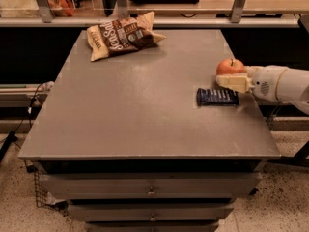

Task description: Move apple near rxbar blueberry

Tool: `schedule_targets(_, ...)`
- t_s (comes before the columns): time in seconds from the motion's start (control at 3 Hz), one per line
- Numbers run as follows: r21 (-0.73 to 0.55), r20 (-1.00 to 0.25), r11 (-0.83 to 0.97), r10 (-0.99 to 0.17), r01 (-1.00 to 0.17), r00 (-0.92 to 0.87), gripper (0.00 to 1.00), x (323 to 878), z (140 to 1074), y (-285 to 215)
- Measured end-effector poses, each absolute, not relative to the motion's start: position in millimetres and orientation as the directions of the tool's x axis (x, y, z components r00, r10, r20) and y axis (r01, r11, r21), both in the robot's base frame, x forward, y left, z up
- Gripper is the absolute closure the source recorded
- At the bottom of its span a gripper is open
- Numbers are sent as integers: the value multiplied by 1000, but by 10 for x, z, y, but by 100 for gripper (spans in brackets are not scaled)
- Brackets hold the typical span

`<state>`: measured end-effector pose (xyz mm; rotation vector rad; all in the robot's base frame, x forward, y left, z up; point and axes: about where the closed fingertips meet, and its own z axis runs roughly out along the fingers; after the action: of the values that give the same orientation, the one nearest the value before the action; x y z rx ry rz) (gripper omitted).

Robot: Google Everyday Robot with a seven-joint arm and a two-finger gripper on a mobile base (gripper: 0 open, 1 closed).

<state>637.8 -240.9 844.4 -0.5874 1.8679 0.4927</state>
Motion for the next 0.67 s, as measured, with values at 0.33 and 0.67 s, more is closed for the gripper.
schedule_targets(0.33, 68, -935, 784, -166, -617, -314, 0, 6353, 8433, -2396)
schedule_targets(0.67, 59, -936, 766, -181, -640, -303, 0, 6264, 8498, -2386)
